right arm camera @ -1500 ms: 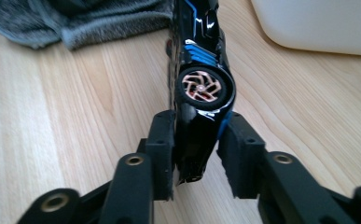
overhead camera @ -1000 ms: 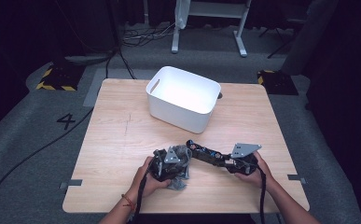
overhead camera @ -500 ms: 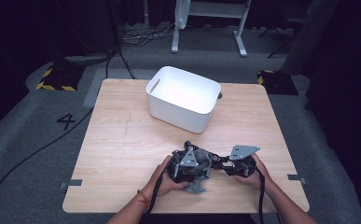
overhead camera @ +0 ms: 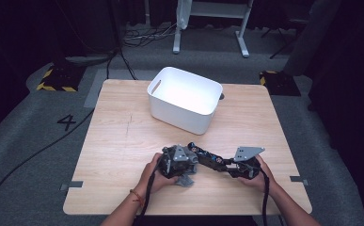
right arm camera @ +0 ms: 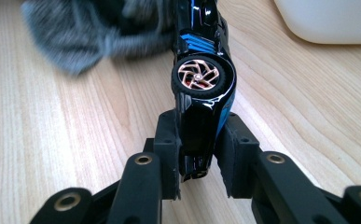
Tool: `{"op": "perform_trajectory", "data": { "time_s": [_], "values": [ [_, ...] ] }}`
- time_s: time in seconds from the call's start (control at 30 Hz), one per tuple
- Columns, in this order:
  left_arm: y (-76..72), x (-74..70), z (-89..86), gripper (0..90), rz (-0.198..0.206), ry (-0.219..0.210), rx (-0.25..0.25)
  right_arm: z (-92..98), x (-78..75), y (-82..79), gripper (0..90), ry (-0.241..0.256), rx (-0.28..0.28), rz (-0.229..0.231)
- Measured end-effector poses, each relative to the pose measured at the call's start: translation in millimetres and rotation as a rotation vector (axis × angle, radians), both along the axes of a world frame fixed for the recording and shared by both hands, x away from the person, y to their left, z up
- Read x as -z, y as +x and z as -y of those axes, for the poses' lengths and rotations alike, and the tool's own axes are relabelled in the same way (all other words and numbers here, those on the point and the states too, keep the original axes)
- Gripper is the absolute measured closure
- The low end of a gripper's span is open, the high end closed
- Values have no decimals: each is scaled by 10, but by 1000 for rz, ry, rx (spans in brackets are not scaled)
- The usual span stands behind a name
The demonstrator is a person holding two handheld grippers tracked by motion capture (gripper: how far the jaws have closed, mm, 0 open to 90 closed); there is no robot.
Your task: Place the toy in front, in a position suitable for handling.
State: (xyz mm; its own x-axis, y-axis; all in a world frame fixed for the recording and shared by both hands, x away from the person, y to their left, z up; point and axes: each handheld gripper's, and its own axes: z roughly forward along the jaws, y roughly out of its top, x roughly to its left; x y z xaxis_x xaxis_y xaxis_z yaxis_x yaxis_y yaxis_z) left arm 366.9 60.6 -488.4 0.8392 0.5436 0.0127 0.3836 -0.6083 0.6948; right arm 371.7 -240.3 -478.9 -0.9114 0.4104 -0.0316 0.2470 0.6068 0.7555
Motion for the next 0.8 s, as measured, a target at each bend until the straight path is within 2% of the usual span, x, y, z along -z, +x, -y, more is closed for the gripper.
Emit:
{"op": "perform_trajectory", "data": {
  "time_s": [0.07,0.13,0.17,0.23,0.37,0.43,0.53,0.57,0.6,0.67,0.77,0.8],
  "values": [
    [37,-2,-136,740,-10,-9,-52,20,-1,2,717,1,-8,-5],
    [50,-7,-229,740,-31,-47,-66,26,-4,-10,717,0,-14,-11],
    [23,-10,-225,740,-42,-66,-42,19,-4,-18,717,-1,-16,-10],
    [-39,-17,-153,738,-38,-62,4,-6,-8,-32,717,-8,-13,-6],
    [-215,-61,116,737,-25,-77,121,-42,0,-29,717,2,5,-13],
    [-272,-82,239,736,-32,-105,180,-57,1,-35,716,4,0,-15],
    [-332,-83,431,736,-46,-125,241,-90,6,-58,716,9,-10,-23],
    [-349,-72,494,736,-46,-121,256,-103,6,-69,716,9,-15,-25],
    [-365,-46,576,736,-43,-94,275,-117,7,-80,716,10,-21,-22],
    [-363,-12,619,735,-44,-77,280,-141,1,-103,716,4,-30,-25],
    [-332,12,612,736,-55,-84,273,-141,3,-112,716,5,-33,-26],
    [-325,14,604,736,-48,-69,272,-136,0,-112,716,4,-33,-29]
  ]
}}
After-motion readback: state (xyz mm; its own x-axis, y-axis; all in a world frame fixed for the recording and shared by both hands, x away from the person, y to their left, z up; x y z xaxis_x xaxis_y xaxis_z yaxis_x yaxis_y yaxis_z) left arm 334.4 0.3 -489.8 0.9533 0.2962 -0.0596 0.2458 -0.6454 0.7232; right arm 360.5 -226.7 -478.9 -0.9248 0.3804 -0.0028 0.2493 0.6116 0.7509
